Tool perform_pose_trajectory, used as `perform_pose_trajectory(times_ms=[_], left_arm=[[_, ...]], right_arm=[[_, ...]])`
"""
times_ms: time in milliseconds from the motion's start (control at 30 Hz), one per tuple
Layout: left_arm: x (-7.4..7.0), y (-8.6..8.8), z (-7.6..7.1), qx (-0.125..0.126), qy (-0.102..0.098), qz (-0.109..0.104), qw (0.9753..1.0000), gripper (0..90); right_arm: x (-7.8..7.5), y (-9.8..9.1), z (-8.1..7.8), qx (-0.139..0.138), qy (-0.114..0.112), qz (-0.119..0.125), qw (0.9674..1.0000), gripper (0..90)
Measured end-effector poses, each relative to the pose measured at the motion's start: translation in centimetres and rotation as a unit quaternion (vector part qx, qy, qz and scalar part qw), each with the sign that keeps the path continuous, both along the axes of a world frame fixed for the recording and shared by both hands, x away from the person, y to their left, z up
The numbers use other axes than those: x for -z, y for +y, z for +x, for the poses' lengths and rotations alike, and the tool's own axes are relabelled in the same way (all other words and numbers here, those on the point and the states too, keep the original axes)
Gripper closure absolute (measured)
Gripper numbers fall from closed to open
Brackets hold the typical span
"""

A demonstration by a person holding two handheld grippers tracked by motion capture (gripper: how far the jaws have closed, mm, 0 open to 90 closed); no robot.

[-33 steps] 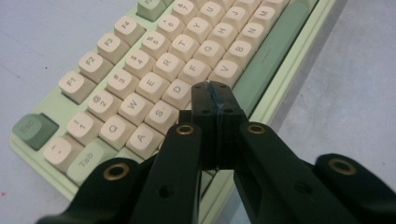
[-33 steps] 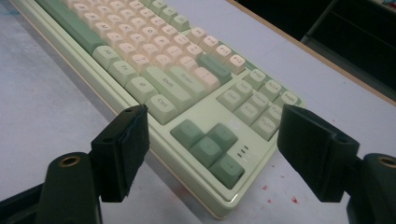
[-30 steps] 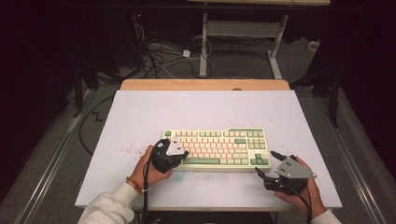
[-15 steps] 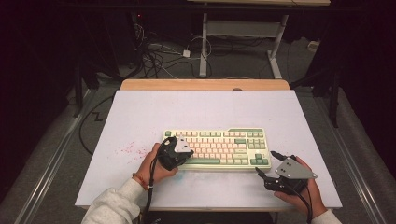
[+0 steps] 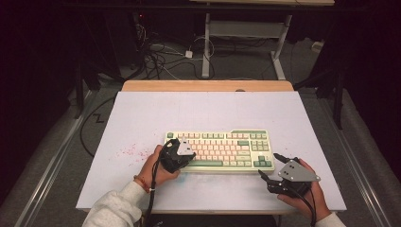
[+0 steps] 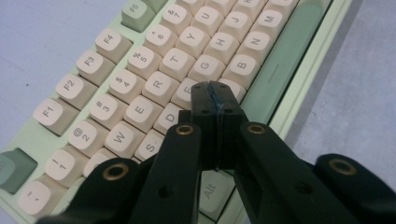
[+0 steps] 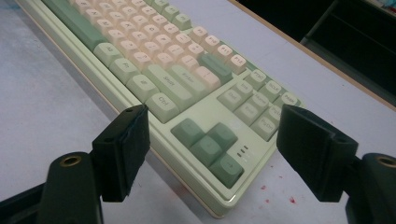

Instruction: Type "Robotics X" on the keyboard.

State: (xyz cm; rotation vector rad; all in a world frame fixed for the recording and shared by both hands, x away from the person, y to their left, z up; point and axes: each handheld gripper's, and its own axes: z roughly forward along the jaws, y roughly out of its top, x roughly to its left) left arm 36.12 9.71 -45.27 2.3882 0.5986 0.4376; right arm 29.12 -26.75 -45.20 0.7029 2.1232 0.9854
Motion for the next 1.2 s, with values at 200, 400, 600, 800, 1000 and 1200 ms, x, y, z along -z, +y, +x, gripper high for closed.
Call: perform_pose_trajectory(times_ms=[200,400,600,800,1000,1200], left_arm=[[-0.2,0.3,-0.1,-0.002,-0.008,0.0,1.0,85.1],[-0.4,0.6,-0.1,-0.004,-0.011,-0.002,0.9999,84.8],[-0.5,0.9,-0.2,-0.004,-0.013,-0.003,0.9999,84.9],[-0.6,1.5,-0.1,-0.015,-0.013,-0.006,0.9998,85.1],[-0.6,2.0,0.2,-0.022,-0.01,-0.01,0.9997,85.1],[-0.5,2.2,0.7,-0.028,-0.006,-0.013,0.9995,84.9]], right_arm=[[0.0,0.0,0.0,-0.002,0.0,0.0,1.0,25.9],[0.0,0.0,0.0,-0.002,-0.001,0.0,1.0,25.9],[-0.1,0.0,0.0,-0.001,-0.001,0.001,1.0,25.9],[-0.1,-0.1,0.0,-0.002,-0.002,0.0,1.0,25.9],[-0.1,0.0,0.0,-0.002,-0.001,0.0,1.0,25.9],[0.0,0.0,0.0,-0.003,0.0,0.0,1.0,25.8]])
